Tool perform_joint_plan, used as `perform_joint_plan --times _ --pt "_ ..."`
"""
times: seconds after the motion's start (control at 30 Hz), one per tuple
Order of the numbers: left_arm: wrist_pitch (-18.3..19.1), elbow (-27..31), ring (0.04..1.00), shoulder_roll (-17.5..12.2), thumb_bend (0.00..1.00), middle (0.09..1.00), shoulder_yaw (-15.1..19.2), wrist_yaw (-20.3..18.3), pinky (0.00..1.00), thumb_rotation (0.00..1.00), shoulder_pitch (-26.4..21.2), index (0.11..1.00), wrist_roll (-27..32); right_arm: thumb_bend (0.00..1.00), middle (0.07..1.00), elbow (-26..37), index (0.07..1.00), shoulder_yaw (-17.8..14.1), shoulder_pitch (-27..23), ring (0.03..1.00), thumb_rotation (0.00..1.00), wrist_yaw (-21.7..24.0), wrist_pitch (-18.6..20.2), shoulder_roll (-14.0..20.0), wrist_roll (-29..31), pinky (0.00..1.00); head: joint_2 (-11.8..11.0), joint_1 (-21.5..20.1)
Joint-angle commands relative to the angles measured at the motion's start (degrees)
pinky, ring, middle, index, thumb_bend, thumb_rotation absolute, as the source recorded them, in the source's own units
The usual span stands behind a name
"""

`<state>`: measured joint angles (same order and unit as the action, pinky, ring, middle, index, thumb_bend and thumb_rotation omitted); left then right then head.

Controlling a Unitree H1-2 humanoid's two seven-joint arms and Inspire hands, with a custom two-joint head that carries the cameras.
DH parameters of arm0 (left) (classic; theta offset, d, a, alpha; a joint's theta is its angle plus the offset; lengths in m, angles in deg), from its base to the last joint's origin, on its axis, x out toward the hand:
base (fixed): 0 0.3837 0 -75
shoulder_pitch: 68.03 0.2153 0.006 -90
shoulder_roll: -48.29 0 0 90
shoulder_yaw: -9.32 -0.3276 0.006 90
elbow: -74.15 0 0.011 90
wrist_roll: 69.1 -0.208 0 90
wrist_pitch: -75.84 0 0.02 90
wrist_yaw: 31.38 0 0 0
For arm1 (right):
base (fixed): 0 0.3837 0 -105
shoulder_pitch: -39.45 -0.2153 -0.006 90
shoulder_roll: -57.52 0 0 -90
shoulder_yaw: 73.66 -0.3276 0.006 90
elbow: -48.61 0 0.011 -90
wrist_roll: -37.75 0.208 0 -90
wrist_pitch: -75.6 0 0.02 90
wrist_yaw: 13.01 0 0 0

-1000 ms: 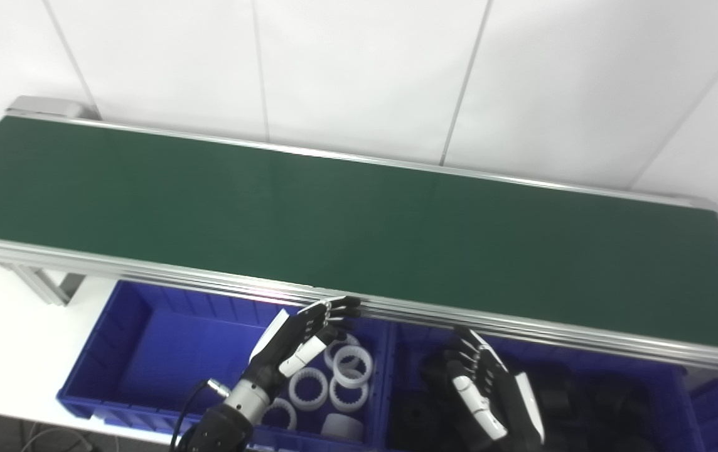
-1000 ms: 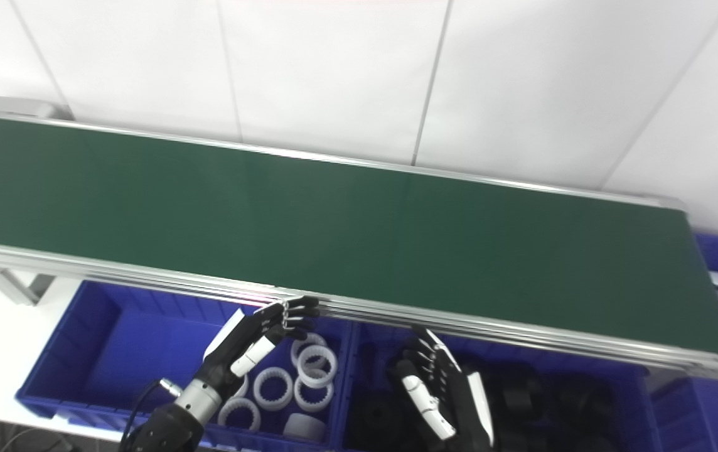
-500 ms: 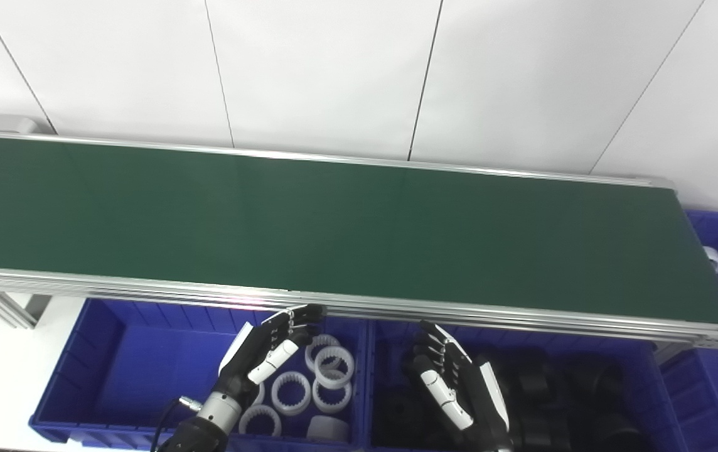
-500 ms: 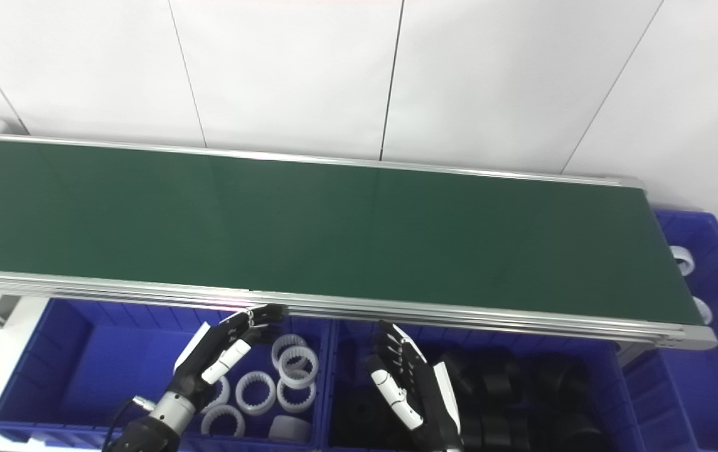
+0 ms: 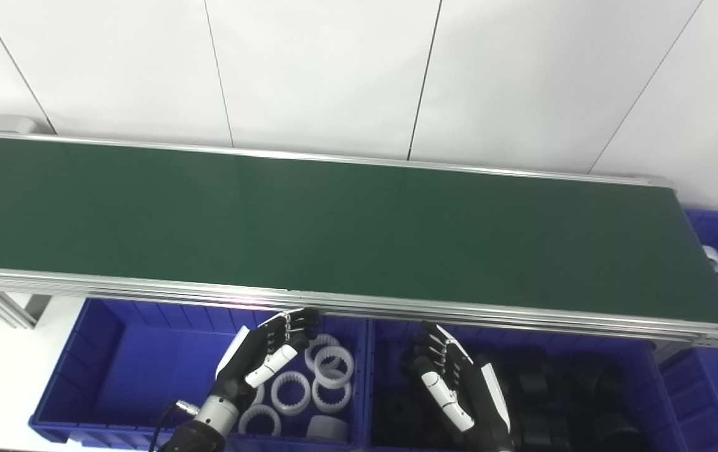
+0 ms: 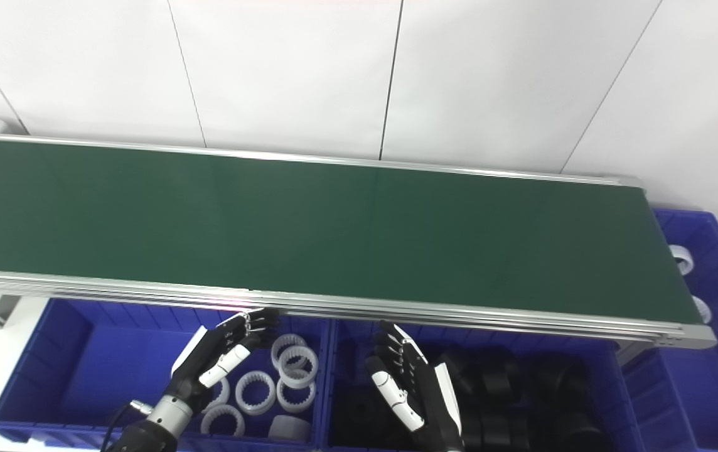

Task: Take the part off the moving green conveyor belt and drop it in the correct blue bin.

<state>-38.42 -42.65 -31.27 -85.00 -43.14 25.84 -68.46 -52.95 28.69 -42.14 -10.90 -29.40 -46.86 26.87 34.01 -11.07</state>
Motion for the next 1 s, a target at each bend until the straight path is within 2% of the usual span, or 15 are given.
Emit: perform_joint_plan --times 0.0,0.23,0.4,0.47,0.53,0.67,0.77,0.8,0.97 --pt "-2.6 1.4 0.729 0.5 0.77 0.767 0.6 0.1 0.71 0.73 -0.2 0.770 1.5 0.53 0.831 1.3 0.872 0.1 -0.5 0.798 0.74 -0.6 -2.3 -0.5 -0.2 0.74 -0.2 0.0" --pt "-2.6 3.2 0.727 1.4 0.81 0.769 1.5 -0.2 0.70 0.73 0.7 0.783 2.3 0.48 0.836 1.0 0.874 0.2 -0.6 0.802 0.78 -1.2 -1.9 -0.6 -1.1 0.75 -0.9 -0.1" --pt "-2.6 4.9 0.738 2.2 0.80 0.775 1.5 -1.8 0.71 0.76 1.4 0.791 3.3 0.45 0.840 -0.1 0.877 0.1 -0.9 0.802 0.80 -1.4 -2.3 -0.8 -1.3 0.75 -1.6 -1.2" --pt "-2.6 5.3 0.745 2.3 0.80 0.782 1.3 -2.7 0.71 0.75 1.7 0.797 3.9 0.43 0.841 -0.7 0.878 0.2 -1.2 0.799 0.80 -1.5 -2.7 -0.9 -1.3 0.75 -1.9 -2.4" --pt "-2.6 5.7 0.752 2.3 0.79 0.789 1.3 -4.1 0.72 0.73 1.9 0.803 5.4 0.43 0.842 -1.5 0.880 0.3 -1.5 0.798 0.80 -1.6 -3.1 -1.2 -1.2 0.74 -2.1 -6.1" --pt "-2.6 4.8 0.764 1.5 0.80 0.800 1.5 -5.0 0.74 0.75 1.7 0.820 5.6 0.43 0.841 -3.4 0.878 0.6 -2.2 0.798 0.78 -2.4 -3.8 -1.9 -1.8 0.74 -2.0 -8.7" --pt "-2.6 3.1 0.758 1.3 0.81 0.794 2.3 -5.2 0.73 0.77 1.1 0.818 5.3 0.46 0.835 -4.9 0.879 0.8 -2.9 0.787 0.81 -3.3 -4.9 -2.1 -2.6 0.73 -1.8 -8.6" --pt "-2.6 2.5 0.757 1.3 0.81 0.793 2.6 -5.3 0.73 0.78 0.9 0.818 5.5 0.46 0.834 -5.1 0.879 0.8 -3.0 0.784 0.81 -3.4 -5.2 -2.0 -2.6 0.73 -1.4 -7.1" --pt "-2.6 1.8 0.745 1.3 0.81 0.780 3.2 -5.8 0.72 0.74 0.6 0.803 5.3 0.48 0.840 -4.9 0.879 0.5 -2.7 0.793 0.82 -3.1 -5.4 -1.9 -1.5 0.74 -0.9 -5.8"
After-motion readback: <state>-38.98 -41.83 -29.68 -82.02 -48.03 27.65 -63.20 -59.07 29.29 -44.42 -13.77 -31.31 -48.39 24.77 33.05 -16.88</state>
